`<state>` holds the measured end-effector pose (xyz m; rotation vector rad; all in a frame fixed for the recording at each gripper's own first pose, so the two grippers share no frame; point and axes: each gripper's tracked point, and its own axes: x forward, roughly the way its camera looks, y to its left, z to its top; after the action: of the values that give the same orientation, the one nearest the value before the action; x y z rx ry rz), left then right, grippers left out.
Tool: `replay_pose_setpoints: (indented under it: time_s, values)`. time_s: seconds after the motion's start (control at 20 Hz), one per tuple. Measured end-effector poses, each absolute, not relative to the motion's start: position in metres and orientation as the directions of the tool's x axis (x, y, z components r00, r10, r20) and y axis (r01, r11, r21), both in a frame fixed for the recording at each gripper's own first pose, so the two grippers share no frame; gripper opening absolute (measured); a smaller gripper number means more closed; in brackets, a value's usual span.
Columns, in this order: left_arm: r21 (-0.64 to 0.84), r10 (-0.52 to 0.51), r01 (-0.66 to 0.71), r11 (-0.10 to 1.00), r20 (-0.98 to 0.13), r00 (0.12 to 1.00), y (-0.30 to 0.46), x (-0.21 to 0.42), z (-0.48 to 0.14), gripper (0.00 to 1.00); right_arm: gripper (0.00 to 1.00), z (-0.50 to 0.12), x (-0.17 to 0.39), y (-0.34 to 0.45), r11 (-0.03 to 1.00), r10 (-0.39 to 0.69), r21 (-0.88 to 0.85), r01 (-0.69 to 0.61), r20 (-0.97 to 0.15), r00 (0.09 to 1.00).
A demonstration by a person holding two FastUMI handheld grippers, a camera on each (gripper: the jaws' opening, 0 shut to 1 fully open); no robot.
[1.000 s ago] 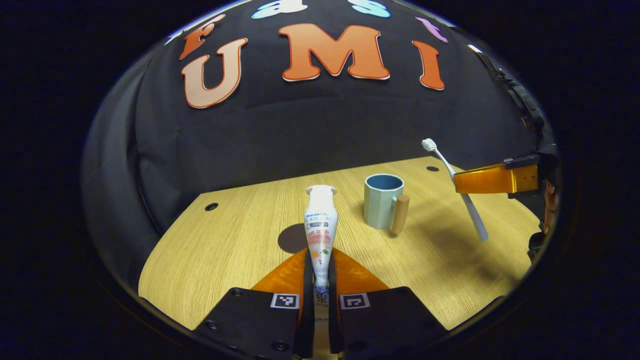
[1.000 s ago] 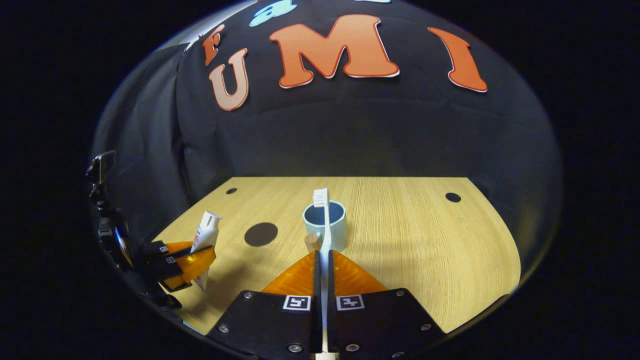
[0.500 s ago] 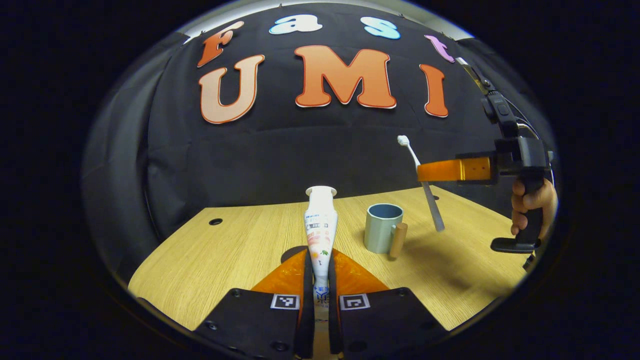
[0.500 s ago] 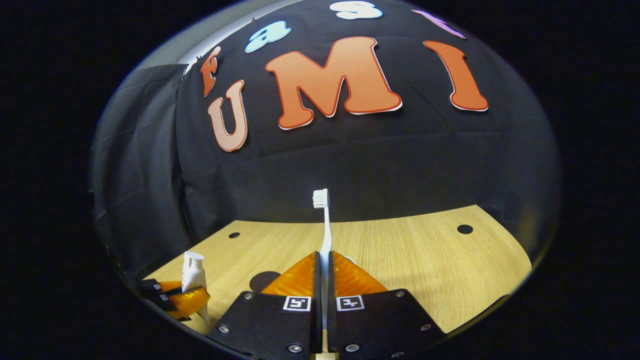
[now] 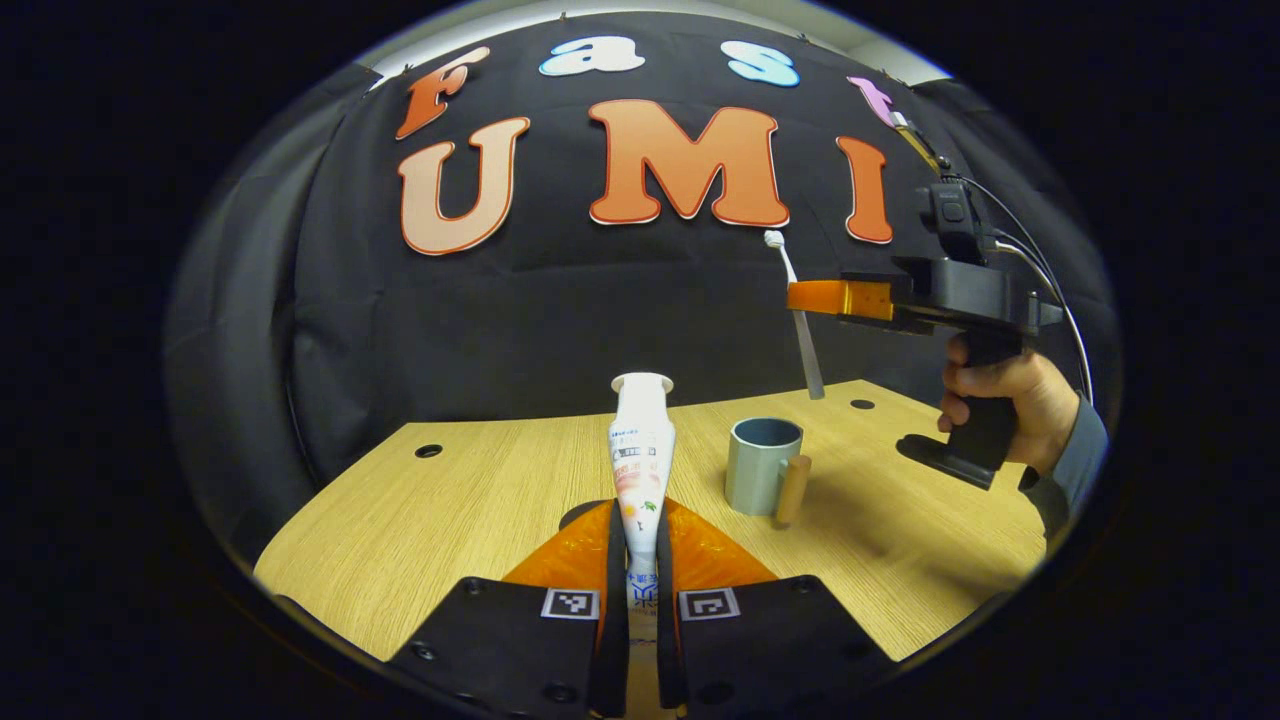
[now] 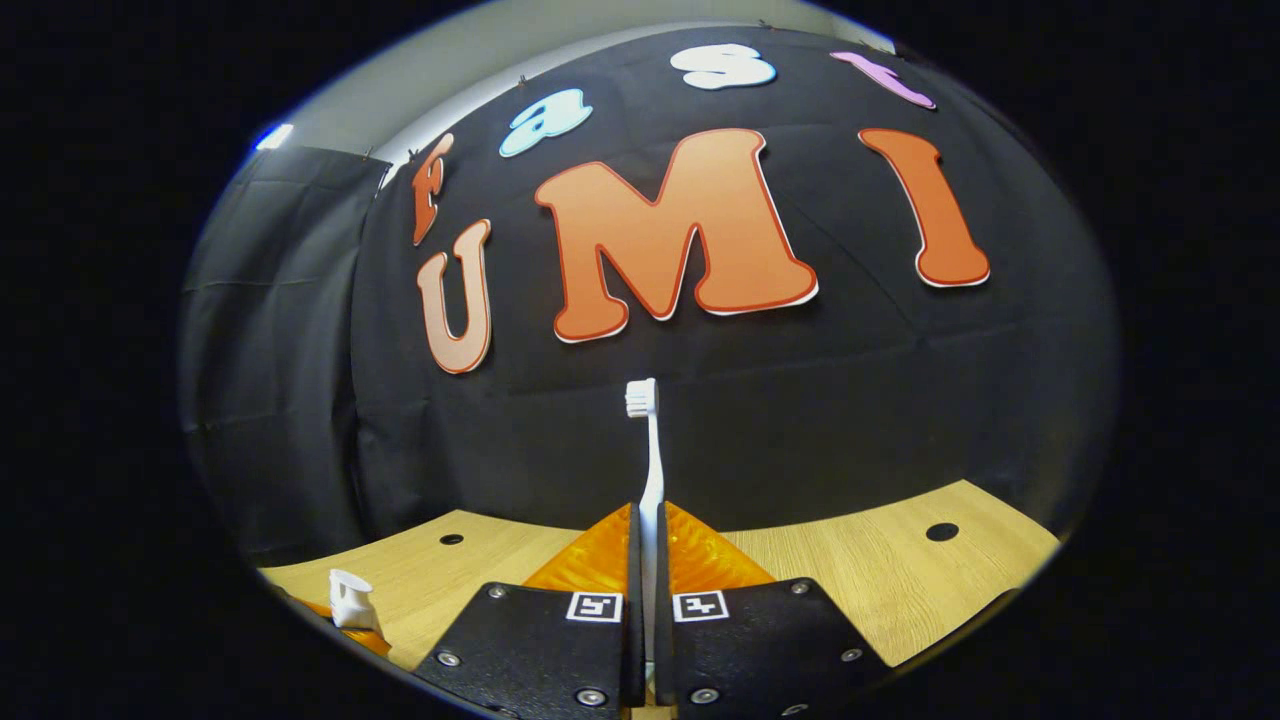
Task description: Put the toothbrush and toothpaste on the desktop into the cup, then pick up the cup and place it on the coaster on the desktop.
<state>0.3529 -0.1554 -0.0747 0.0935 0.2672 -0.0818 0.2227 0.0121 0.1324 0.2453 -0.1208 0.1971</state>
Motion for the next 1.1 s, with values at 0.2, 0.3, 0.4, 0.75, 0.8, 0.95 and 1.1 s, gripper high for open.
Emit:
replay_pose_setpoints:
  time_s: [0.2,0.3,0.4,0.75,0.8,0.95,1.1]
  values:
    - [0.08,-0.057,0.079,0.994,-0.252,0.966,-0.153,0.349,-0.072,0.15,0.04,0.121,0.238,0.018,0.952,0.191,0.212,-0.221,0.155,0.969]
    - [0.071,-0.06,0.08,0.994,-0.246,0.967,-0.154,0.35,-0.07,0.15,0.04,0.107,0.248,0.023,0.951,0.2,0.21,-0.227,0.139,0.97]
    - [0.063,-0.062,0.079,0.995,-0.237,0.97,-0.154,0.35,-0.068,0.15,0.04,0.095,0.256,0.03,0.95,0.215,0.204,-0.237,0.125,0.969]
    - [0.038,-0.076,0.086,0.996,-0.199,0.977,-0.164,0.365,-0.059,0.15,0.05,0.072,0.272,0.035,0.947,0.223,0.216,-0.238,0.095,0.97]
    - [0.035,-0.075,0.083,0.996,-0.185,0.98,-0.165,0.369,-0.056,0.15,0.06,0.069,0.27,0.037,0.944,0.236,0.214,-0.25,0.089,0.968]
    - [0.02,-0.089,0.092,0.996,-0.139,0.986,-0.173,0.38,-0.046,0.14,0.1,0.061,0.266,0.033,0.949,0.252,0.179,-0.259,0.061,0.966]
    - [0.018,-0.093,0.095,0.995,-0.099,0.991,-0.18,0.391,-0.039,0.15,0.23,0.055,0.254,0.027,0.954,0.263,0.144,-0.264,0.03,0.964]
